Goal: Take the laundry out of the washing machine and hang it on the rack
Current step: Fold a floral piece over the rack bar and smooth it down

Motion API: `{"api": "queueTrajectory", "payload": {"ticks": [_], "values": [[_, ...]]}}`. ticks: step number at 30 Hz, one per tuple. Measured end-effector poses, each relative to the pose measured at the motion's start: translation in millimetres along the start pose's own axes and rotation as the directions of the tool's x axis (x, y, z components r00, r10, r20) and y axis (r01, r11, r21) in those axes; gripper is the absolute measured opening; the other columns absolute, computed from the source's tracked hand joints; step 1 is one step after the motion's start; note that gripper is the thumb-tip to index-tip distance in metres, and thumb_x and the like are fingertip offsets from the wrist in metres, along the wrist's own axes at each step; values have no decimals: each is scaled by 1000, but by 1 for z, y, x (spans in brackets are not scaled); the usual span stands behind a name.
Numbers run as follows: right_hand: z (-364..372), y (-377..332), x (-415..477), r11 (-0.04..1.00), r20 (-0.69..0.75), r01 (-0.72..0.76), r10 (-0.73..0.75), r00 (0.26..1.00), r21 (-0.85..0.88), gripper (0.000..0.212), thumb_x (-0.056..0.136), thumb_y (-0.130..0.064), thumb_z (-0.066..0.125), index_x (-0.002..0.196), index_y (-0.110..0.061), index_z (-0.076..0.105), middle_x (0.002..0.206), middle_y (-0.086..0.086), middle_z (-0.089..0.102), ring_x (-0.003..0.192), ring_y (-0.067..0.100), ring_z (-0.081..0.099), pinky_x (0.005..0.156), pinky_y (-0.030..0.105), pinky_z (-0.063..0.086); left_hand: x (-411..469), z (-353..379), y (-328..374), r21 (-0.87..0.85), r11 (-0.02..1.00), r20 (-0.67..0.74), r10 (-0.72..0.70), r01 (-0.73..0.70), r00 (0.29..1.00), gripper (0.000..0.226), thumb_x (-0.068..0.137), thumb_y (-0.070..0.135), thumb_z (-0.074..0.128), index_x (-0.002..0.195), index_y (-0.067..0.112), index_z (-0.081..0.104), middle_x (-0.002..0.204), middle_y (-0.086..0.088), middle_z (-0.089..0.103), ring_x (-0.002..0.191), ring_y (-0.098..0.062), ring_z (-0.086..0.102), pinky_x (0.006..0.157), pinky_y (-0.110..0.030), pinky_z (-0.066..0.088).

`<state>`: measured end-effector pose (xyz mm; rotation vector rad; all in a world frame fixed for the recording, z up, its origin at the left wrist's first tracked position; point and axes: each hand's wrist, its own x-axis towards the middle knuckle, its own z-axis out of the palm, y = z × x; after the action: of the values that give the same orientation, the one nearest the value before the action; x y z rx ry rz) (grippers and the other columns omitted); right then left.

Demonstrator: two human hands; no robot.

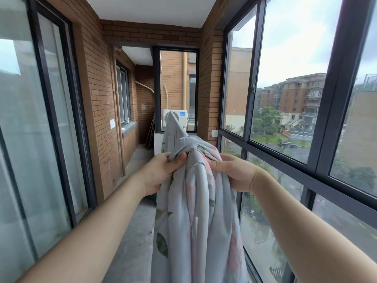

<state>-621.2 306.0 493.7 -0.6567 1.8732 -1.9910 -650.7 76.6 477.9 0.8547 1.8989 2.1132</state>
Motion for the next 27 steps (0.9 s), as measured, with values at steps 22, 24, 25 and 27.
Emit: {"api": "queueTrajectory", "payload": {"ticks": [22,24,25,27], "values": [[7,15,15,939,-529,222,-333,780,-262,18,99,-25,64,85,-20,74,87,9,73,73,21,59,65,31,48,20,-1,15,-190,980,-183,19,-54,983,20,87,22,65,101,9,73,97,-13,74,88,-22,70,73,-29,58],[10,11,25,947,-545,227,-317,776,-227,21,99,-23,64,80,-23,72,84,6,72,75,19,62,73,36,48,28,-2,17,-208,975,-195,35,-77,980,14,92,19,63,97,12,74,95,-12,75,87,-20,71,71,-27,57],[11,8,30,949,-546,225,-313,777,-223,21,99,-22,64,79,-22,70,81,4,72,73,17,63,72,34,49,32,-3,18,-220,972,-205,41,-87,978,13,94,18,62,94,13,73,91,-10,75,83,-18,71,68,-26,57],[12,2,40,952,-550,226,-304,778,-206,18,98,-22,64,80,-20,67,75,1,70,67,14,62,65,29,50,40,-4,20,-242,966,-217,41,-94,975,11,96,17,60,93,14,70,82,-6,74,75,-16,71,63,-24,56]]}}
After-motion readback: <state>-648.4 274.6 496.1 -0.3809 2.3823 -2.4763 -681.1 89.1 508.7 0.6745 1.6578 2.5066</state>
